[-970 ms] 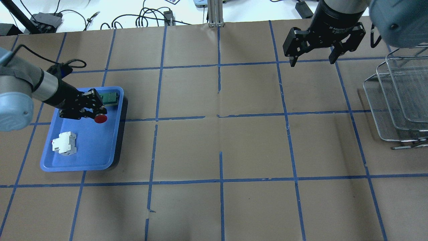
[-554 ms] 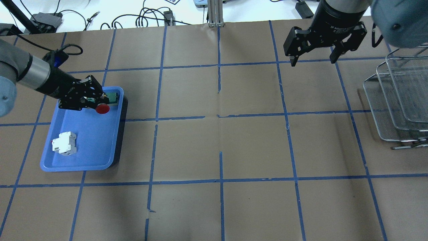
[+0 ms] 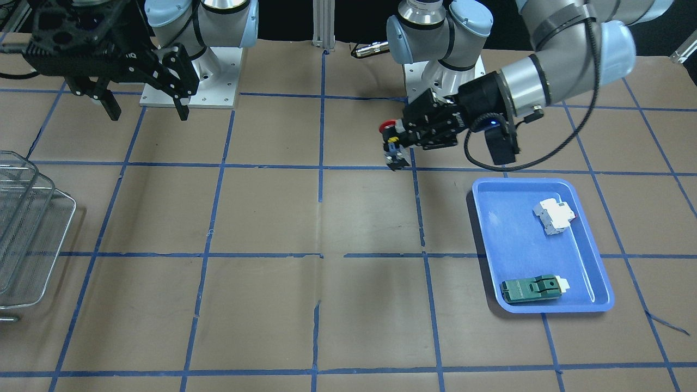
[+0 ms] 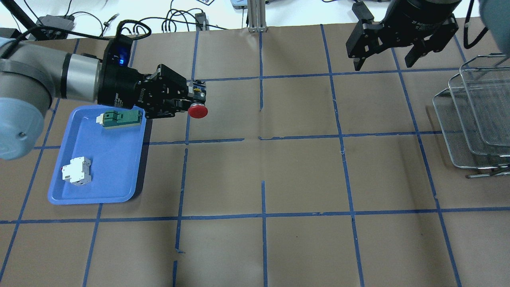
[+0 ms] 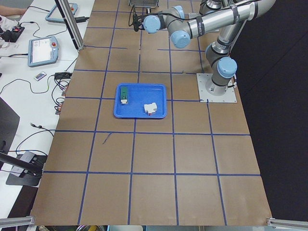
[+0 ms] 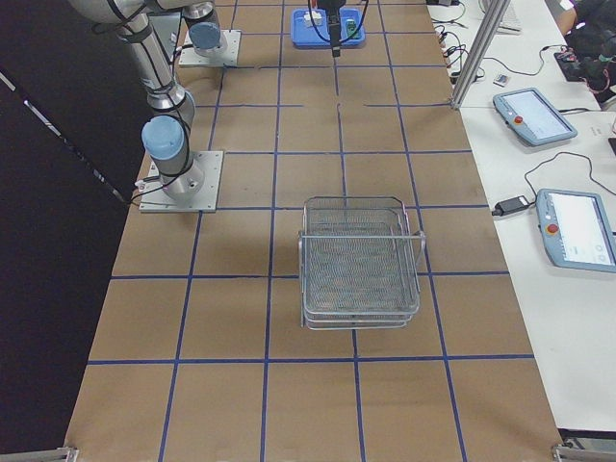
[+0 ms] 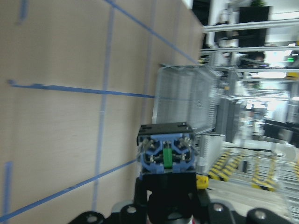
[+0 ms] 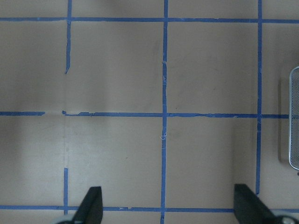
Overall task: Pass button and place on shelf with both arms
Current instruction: 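Lift the button with the left gripper toward the table center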
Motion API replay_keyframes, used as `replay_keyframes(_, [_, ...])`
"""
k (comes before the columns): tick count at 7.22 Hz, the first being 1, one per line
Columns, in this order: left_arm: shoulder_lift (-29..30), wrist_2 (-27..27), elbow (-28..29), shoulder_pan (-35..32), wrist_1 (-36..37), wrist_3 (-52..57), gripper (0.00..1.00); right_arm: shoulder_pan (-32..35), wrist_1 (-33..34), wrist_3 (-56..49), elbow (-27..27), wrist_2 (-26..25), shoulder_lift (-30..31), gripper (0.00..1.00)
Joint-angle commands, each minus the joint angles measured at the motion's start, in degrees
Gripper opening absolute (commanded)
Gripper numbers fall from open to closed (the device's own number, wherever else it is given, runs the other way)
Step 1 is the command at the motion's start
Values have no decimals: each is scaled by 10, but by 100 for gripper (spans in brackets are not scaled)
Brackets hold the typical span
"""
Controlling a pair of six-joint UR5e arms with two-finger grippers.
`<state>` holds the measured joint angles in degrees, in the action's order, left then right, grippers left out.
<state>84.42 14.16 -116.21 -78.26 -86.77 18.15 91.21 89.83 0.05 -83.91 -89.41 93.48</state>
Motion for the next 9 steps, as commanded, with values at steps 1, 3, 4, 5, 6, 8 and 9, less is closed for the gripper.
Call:
replay_keyframes(1, [16, -177, -64, -19, 55, 49, 0, 0, 0, 4, -6, 0, 13, 100])
replay_keyframes(3, [26, -186, -73, -55, 87, 45, 0, 0, 2, 5, -8, -6, 13, 100])
replay_keyframes(4, [27, -186, -73, -56, 92, 45, 0, 0, 3, 6, -9, -5, 13, 100])
replay_keyframes(5, [27, -186, -73, -56, 93, 44, 0, 0, 3, 6, -9, -5, 13, 100])
replay_keyframes(6, [28, -186, -74, -58, 93, 44, 0, 0, 3, 6, -9, -5, 13, 100])
replay_keyframes(8, [30, -186, -73, -58, 93, 45, 0, 0, 3, 7, -10, -2, 12, 100])
replay_keyframes(9, [30, -186, -73, -58, 93, 45, 0, 0, 2, 7, -10, -2, 13, 100])
